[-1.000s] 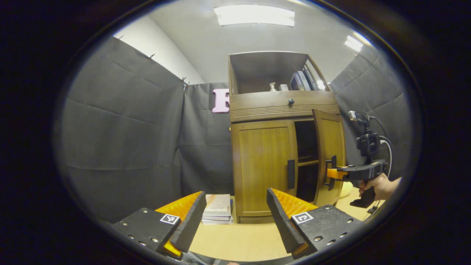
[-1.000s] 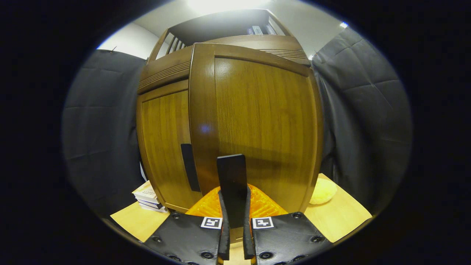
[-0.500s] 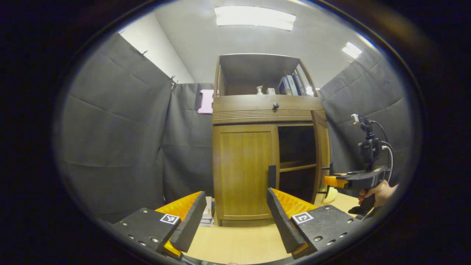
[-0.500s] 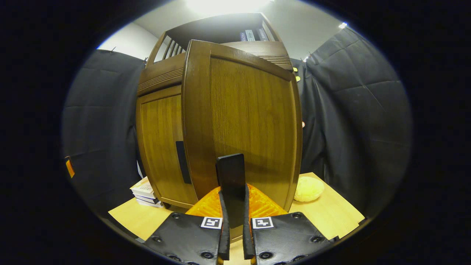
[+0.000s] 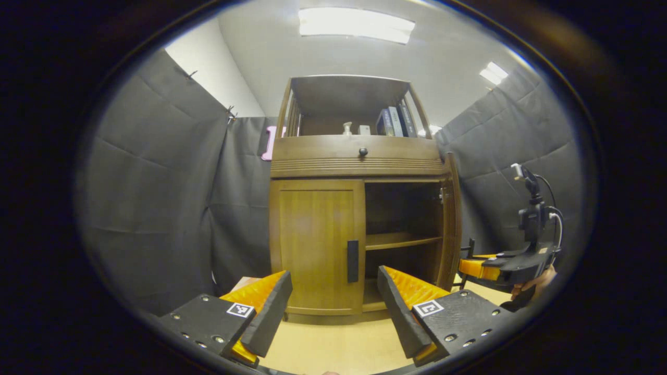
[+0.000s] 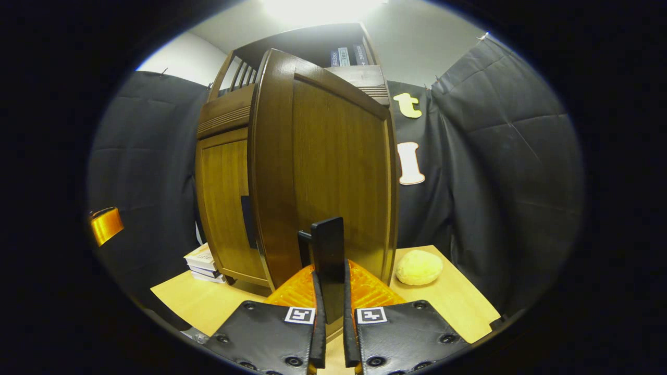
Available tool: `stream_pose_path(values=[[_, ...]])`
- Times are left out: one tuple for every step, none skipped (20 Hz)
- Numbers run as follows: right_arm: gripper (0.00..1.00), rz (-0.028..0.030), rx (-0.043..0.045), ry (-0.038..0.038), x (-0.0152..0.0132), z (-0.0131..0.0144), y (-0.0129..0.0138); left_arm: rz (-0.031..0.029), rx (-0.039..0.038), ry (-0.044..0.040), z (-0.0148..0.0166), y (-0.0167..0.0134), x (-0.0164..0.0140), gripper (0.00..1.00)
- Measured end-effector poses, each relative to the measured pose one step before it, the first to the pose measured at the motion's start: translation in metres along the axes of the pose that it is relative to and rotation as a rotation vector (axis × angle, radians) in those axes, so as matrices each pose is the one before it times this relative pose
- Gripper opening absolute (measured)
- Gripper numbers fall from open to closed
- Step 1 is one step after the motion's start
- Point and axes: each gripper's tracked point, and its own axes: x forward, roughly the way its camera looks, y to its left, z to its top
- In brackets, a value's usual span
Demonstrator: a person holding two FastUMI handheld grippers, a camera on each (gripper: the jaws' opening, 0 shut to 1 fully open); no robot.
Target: Open the right door of the double-door shoe cabinet with the right hand, and open the left door with the left hand.
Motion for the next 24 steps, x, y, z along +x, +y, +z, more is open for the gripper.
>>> stream_pose_path(values=[[0.12,-0.00068,-0.00577,-0.00146,-0.00307,-0.00005,-0.00688,-0.00639,-0.00862,-0.00187,0.00056,-0.00282,0.00132,0.95],[0.12,-0.00091,-0.00463,-0.00158,-0.00287,-0.00033,-0.00687,-0.00358,-0.00342,0.00287,-0.00154,-0.00277,0.00055,0.95],[0.15,-0.00391,-0.00365,-0.00075,-0.00199,0.00007,-0.00744,-0.00155,-0.00027,0.00376,-0.00115,-0.00086,0.00005,0.95],[0.12,-0.00455,-0.00105,0.00142,-0.00192,-0.00056,-0.00734,-0.00151,0.00108,0.00079,0.00002,0.00036,0.00049,0.95],[0.12,0.00053,0.00284,0.00077,-0.00193,0.00082,-0.00626,-0.00200,0.00207,0.00013,0.00021,-0.00156,0.00074,0.95],[0.15,0.00013,0.00137,0.00098,-0.00213,-0.00069,-0.00575,-0.00088,0.00384,0.00072,0.00062,-0.00105,-0.00139,0.95],[0.15,0.00101,-0.00190,-0.00114,-0.00108,0.00010,-0.00505,-0.00200,0.00443,0.00137,-0.00025,-0.00043,-0.00006,0.95],[0.15,0.00133,-0.00340,0.00070,-0.00122,-0.00066,-0.00410,-0.00046,0.00549,0.00084,-0.00030,-0.00005,-0.00029,0.95],[0.15,-0.00102,0.00042,0.00043,-0.00055,0.00025,-0.00483,-0.00064,0.00433,0.00095,-0.00014,-0.00007,0.00023,0.95],[0.14,-0.00159,0.00185,-0.00061,-0.00006,-0.00064,-0.00430,-0.00047,0.00328,0.00142,-0.00036,-0.00007,0.00005,0.95],[0.18,-0.00247,0.00202,-0.00058,-0.00044,0.00053,-0.00495,0.00029,0.00329,-0.00125,0.00049,-0.00012,-0.00060,0.95],[0.14,-0.00215,0.00124,-0.00130,-0.00051,0.00028,-0.00458,0.00117,0.00434,-0.00120,-0.00026,0.00000,0.00035,0.95],[0.14,-0.00041,-0.00116,-0.00165,-0.00065,0.00027,-0.00544,0.00147,0.00509,-0.00138,0.00056,-0.00011,0.00016,0.95],[0.11,0.00307,-0.00185,0.00047,-0.00094,-0.00118,-0.00470,0.00239,0.00553,-0.00062,-0.00045,0.00030,0.00008,0.95],[0.11,0.00544,0.00308,0.00180,-0.00010,0.00026,-0.00444,0.00227,0.00579,-0.00024,0.00023,0.00016,-0.00009,0.95],[0.11,0.00480,0.00524,0.00175,-0.00008,0.00009,-0.00541,0.00298,0.00538,-0.00112,-0.00034,0.00055,0.00036,0.95],[0.14,0.00056,0.00421,0.00209,-0.00048,0.00083,-0.00593,0.00319,0.00535,-0.00041,0.00019,0.00056,0.00043,0.95],[0.11,-0.00465,0.00238,-0.00048,0.00098,-0.00007,-0.00624,0.00492,0.00382,0.00097,-0.00060,0.00025,0.00001,0.95],[0.11,-0.00775,0.00229,-0.00131,0.00128,0.00069,-0.00740,0.00478,0.00280,0.00336,-0.00053,0.00011,-0.00014,0.95],[0.11,-0.00281,0.00780,0.00164,-0.00080,-0.00047,-0.00642,0.00703,0.00439,0.00156,-0.00018,0.00122,-0.00050,0.95],[0.09,0.01377,0.01175,0.00320,0.00067,-0.00012,-0.00229,0.00691,0.00743,-0.00213,0.00070,0.00114,0.00054,0.95],[0.08,0.00996,0.00369,0.00141,-0.00104,0.00008,-0.00108,0.00962,0.00870,-0.00180,-0.00004,0.00158,0.00098,0.95],[0.08,0.00627,-0.00854,0.00009,-0.00074,-0.00012,-0.00180,0.01047,0.00501,-0.00005,0.00017,0.00170,0.00079,0.95],[0.00,0.00265,-0.01027,-0.00281,-0.00007,-0.00081,-0.00321,0.00922,0.00163,0.00058,-0.00089,0.00119,0.00047,0.95]])
